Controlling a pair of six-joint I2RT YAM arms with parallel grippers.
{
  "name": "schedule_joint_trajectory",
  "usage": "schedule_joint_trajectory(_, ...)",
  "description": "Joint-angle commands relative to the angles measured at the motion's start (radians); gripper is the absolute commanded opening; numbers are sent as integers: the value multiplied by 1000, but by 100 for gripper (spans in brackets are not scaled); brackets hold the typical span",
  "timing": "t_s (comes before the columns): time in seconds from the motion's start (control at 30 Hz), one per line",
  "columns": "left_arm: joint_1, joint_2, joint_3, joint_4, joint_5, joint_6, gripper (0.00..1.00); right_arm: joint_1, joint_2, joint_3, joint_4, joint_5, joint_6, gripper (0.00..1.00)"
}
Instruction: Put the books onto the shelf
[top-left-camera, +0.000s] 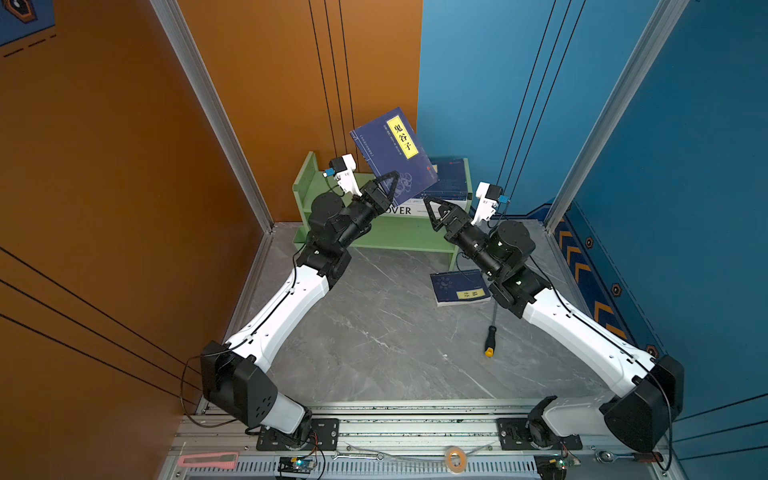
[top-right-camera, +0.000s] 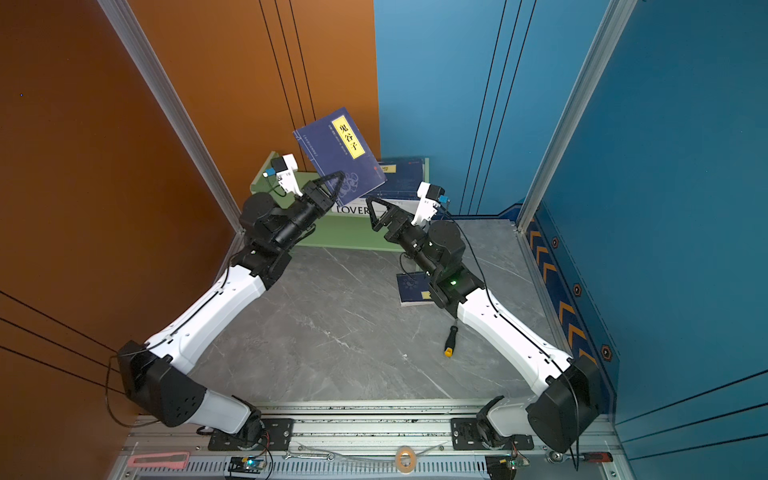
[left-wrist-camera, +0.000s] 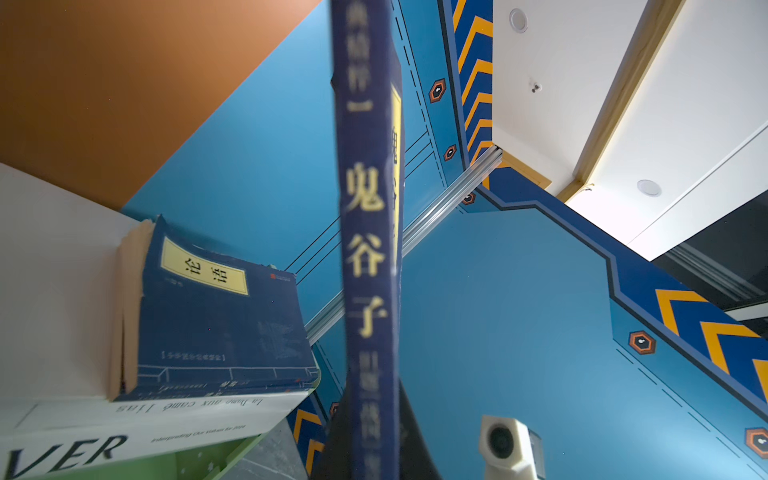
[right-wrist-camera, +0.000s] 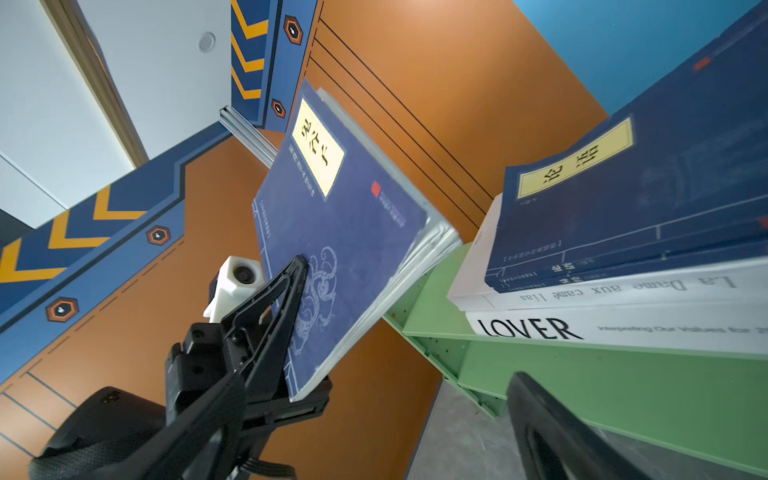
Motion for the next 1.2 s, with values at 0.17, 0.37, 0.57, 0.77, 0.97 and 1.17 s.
schedule_joint_trajectory(0.17,-46,70,74,186,-29,-87,0,-24,85,73,202,-54,149,94)
schedule_joint_trajectory(0.37,-83,100,74,223,-25,-110,0,-31,143,127,203,-48,175,86)
schedule_joint_trajectory(0.57,-111,111,76,247,-33,-122,0,-45,191,151,245,-51,243,66)
schedule_joint_trajectory(0.77,-116,122,77,272,-43,-155,0,-63,196,126,301,-36,302,44)
schedule_joint_trajectory(0.97,-119,139,93,279,-24,-176,7,-73,195,122,306,-43,317,26)
schedule_joint_trajectory(1.17,-105,135,93,271,3,-156,36,-103,176,108,302,-82,338,14)
